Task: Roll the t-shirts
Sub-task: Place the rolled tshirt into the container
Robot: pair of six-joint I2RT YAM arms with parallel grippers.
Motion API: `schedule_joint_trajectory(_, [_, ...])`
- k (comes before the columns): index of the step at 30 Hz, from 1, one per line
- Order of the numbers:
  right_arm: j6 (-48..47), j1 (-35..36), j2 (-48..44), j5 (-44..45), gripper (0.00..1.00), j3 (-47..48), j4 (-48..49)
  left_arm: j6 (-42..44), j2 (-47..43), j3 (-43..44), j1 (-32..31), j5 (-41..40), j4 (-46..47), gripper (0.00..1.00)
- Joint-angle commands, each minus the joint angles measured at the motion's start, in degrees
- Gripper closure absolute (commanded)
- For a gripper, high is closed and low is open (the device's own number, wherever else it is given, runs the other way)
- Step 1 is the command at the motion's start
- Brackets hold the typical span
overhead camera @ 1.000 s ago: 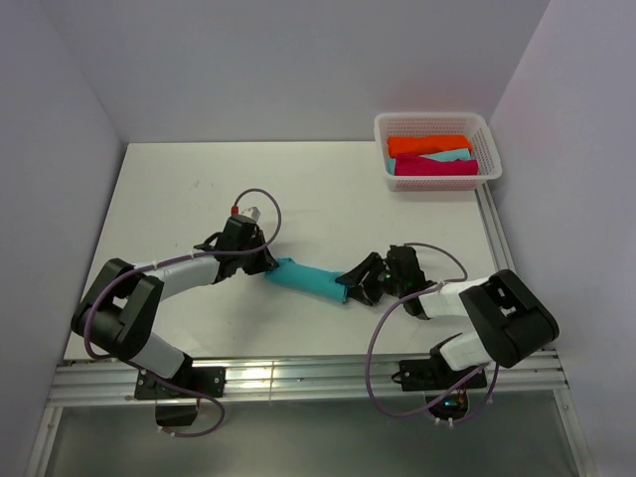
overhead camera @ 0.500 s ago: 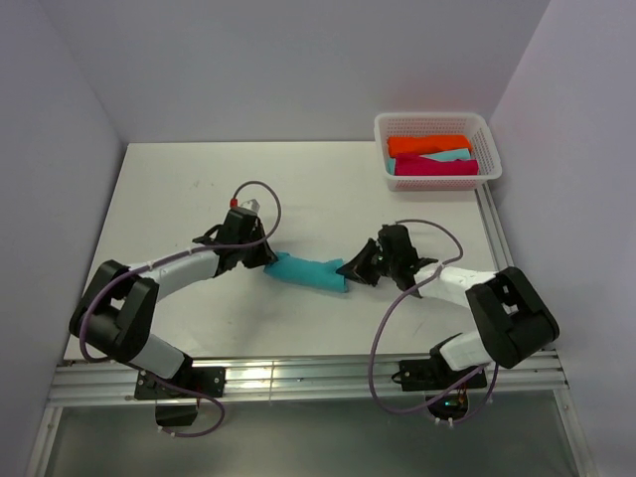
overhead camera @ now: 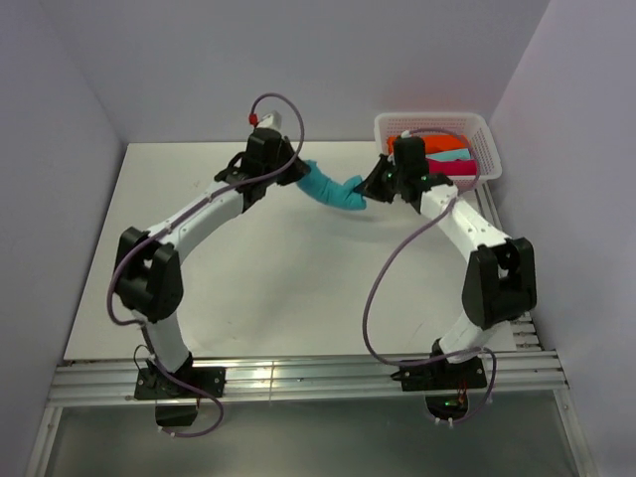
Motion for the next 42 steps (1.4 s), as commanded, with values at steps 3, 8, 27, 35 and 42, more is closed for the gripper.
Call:
schedule_joint_trajectory(3, [-7.82,-5.96,9.31,-0.32,1.00,18.10,-7.17,1.35,11.57,15.03,-3.71,4.64,8.61,1.00])
schedule_joint_trajectory(8, [-10.38,-10.96,18.46,0.92,1.00,27.87,-6.39,2.77,19.24,25.41,-5.55,5.34,15.75,1.00])
schedule_joint_trajectory(27, [-9.24,-18.28,38.43,-9.45,1.00,35.40,-5.27,3.20,34.20,42.22,-7.40,13.79,15.06,0.99])
schedule_joint_trajectory(35, [-7.66,-9.23,26.39,-12.44,1.00,22.61,-2.44,4.00,18.04,21.24,-6.09,9.31,13.56,1.00])
schedule_joint_trajectory(42, [-2.83,2.45,17.34,-13.58,1.00,17.59,-0.85,5.58,-1.04,-0.74,-2.84,5.96,10.05,1.00])
